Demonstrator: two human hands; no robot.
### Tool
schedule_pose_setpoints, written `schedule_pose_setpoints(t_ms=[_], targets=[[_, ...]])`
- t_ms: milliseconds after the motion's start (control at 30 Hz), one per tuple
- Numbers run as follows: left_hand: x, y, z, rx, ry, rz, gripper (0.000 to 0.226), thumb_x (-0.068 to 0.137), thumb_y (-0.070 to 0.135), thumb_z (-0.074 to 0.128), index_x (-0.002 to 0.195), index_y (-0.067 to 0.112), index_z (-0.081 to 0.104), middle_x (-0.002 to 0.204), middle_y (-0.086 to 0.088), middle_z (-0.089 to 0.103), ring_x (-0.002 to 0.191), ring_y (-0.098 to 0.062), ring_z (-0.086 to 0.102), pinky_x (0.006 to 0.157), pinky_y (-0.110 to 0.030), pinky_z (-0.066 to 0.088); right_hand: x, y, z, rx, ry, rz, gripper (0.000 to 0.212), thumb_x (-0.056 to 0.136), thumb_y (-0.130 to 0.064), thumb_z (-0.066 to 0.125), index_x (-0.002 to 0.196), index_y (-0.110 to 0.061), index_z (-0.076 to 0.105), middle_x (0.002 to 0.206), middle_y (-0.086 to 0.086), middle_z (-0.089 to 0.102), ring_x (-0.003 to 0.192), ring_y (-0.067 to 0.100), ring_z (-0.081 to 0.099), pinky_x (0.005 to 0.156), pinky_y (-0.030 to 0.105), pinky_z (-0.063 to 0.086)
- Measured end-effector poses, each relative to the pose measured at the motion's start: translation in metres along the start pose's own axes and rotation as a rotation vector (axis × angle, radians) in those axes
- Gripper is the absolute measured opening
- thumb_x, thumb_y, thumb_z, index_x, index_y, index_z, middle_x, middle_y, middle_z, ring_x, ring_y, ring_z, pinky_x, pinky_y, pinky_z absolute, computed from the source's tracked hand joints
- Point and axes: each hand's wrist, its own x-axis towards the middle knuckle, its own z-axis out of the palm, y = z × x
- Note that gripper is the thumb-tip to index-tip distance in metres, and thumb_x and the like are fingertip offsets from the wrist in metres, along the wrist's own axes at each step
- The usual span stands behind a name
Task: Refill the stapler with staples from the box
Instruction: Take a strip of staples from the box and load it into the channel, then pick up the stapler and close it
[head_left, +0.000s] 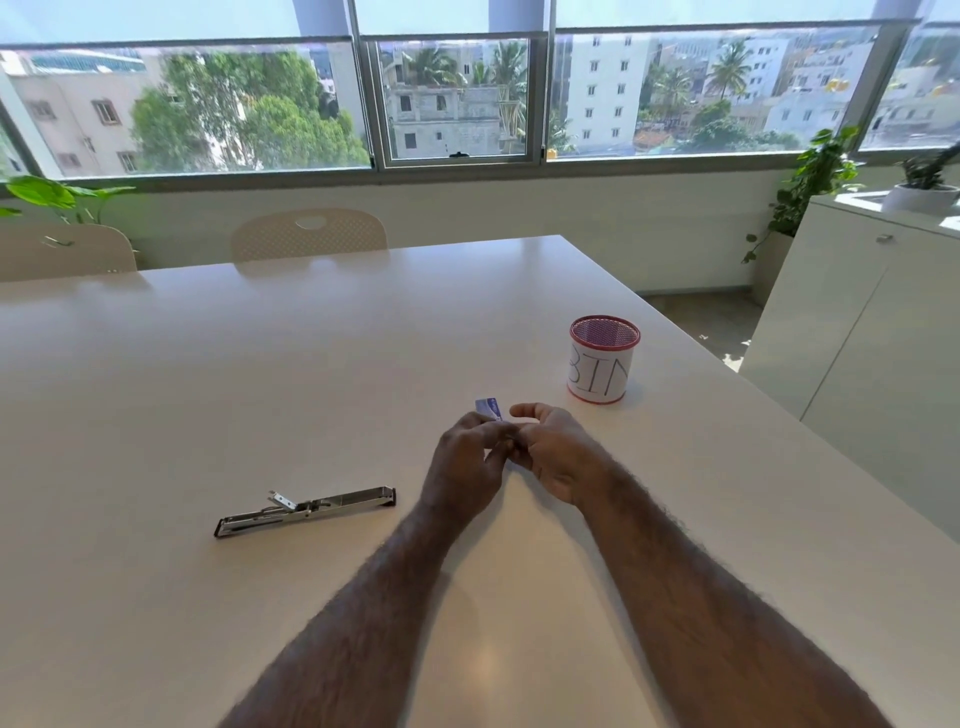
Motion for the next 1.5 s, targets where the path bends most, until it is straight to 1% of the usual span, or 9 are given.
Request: schedule_pose_setpoints(t_ms=[333, 533, 800, 867, 1000, 1167, 1267, 1400, 1500], targets=[[-0.019, 0.006, -0.015, 0.107, -0.053, 0.019, 0.029, 0.087, 0.014, 0.064, 0.113, 0.025, 0.07, 0.107, -0.002, 0.065, 0.089, -0.018, 0.064, 0.079, -0.028, 0.052, -0.021, 0.008, 0.003, 0.037, -0.114, 0.014, 0.031, 0.092, 0.008, 0.054, 0.118, -0.009, 0.058, 0.115, 0.021, 0.065, 0.096, 0.024, 0.069, 0.076, 0.029, 0.059], [-0.025, 0.012, -0.022, 0.105, 0.111, -0.03, 0.011, 0.084, 0.01, 0.067, 0.094, 0.01, 0.071, 0.092, -0.005, 0.068, 0.072, -0.019, 0.064, 0.07, -0.034, 0.054, -0.025, 0.015, 0.005, 0.282, -0.202, 0.037, 0.03, 0.093, 0.003, 0.054, 0.121, 0.016, 0.055, 0.106, 0.025, 0.064, 0.087, 0.022, 0.068, 0.082, 0.026, 0.056], [-0.033, 0.02, -0.036, 0.016, 0.264, -0.017, 0.013, 0.083, 0.013, 0.067, 0.093, 0.012, 0.074, 0.089, -0.001, 0.073, 0.071, -0.015, 0.065, 0.067, -0.031, 0.055, -0.028, 0.019, 0.013, 0.373, -0.26, -0.01, 0.027, 0.085, -0.005, 0.066, 0.108, 0.01, 0.063, 0.095, 0.02, 0.07, 0.085, 0.022, 0.071, 0.072, 0.022, 0.058], [-0.035, 0.019, -0.044, 0.052, 0.296, -0.023, 0.019, 0.083, 0.014, 0.063, 0.099, 0.012, 0.072, 0.092, -0.001, 0.074, 0.072, -0.014, 0.065, 0.066, -0.03, 0.054, -0.028, 0.019, 0.018, 0.212, -0.209, -0.092, 0.02, 0.085, -0.011, 0.071, 0.101, 0.0, 0.065, 0.091, 0.015, 0.07, 0.08, 0.019, 0.071, 0.073, 0.024, 0.058], [-0.035, 0.012, -0.074, 0.193, 0.46, -0.015, 0.023, 0.081, 0.008, 0.053, 0.098, 0.011, 0.068, 0.085, -0.001, 0.071, 0.074, -0.016, 0.062, 0.073, -0.023, 0.047, -0.033, 0.023, 0.04, -0.493, -0.09, -0.384, 0.017, 0.08, -0.032, 0.078, 0.093, -0.024, 0.069, 0.093, -0.003, 0.072, 0.079, 0.015, 0.071, 0.07, 0.034, 0.058], [-0.048, -0.011, -0.12, 0.283, 0.73, -0.123, 0.02, 0.077, 0.003, 0.046, 0.087, 0.007, 0.063, 0.079, -0.007, 0.066, 0.074, -0.023, 0.058, 0.07, -0.021, 0.037, -0.032, 0.036, 0.073, -0.978, -0.341, -0.602, 0.023, 0.073, -0.042, 0.081, 0.094, -0.037, 0.071, 0.131, -0.006, 0.059, 0.115, 0.006, 0.055, 0.095, 0.024, 0.043], [-0.058, -0.028, -0.143, 0.278, 0.807, -0.266, 0.02, 0.074, 0.004, 0.046, 0.084, 0.006, 0.063, 0.08, -0.01, 0.066, 0.076, -0.028, 0.06, 0.071, -0.026, 0.039, -0.029, 0.042, 0.088, -1.163, -0.438, -0.667, 0.025, 0.074, -0.041, 0.08, 0.096, -0.031, 0.074, 0.124, -0.002, 0.064, 0.11, 0.004, 0.053, 0.087, 0.004, 0.031], [-0.07, -0.045, -0.165, 0.271, 0.839, -0.477, 0.022, 0.075, 0.007, 0.047, 0.089, 0.006, 0.064, 0.09, -0.012, 0.067, 0.084, -0.034, 0.059, 0.079, -0.037, 0.046, -0.026, 0.043, 0.101, -1.245, -0.453, -0.722, 0.022, 0.076, -0.037, 0.078, 0.094, -0.025, 0.075, 0.109, -0.003, 0.066, 0.098, 0.011, 0.057, 0.087, 0.023, 0.043], [-0.076, -0.052, -0.171, 0.254, 0.826, -0.617, 0.025, 0.077, 0.005, 0.051, 0.098, 0.003, 0.063, 0.101, -0.015, 0.066, 0.093, -0.036, 0.059, 0.088, -0.042, 0.046, -0.027, 0.042, 0.102, -1.243, -0.415, -0.754, 0.023, 0.076, -0.037, 0.076, 0.095, -0.023, 0.075, 0.104, -0.003, 0.065, 0.094, 0.01, 0.056, 0.083, 0.022, 0.041]])
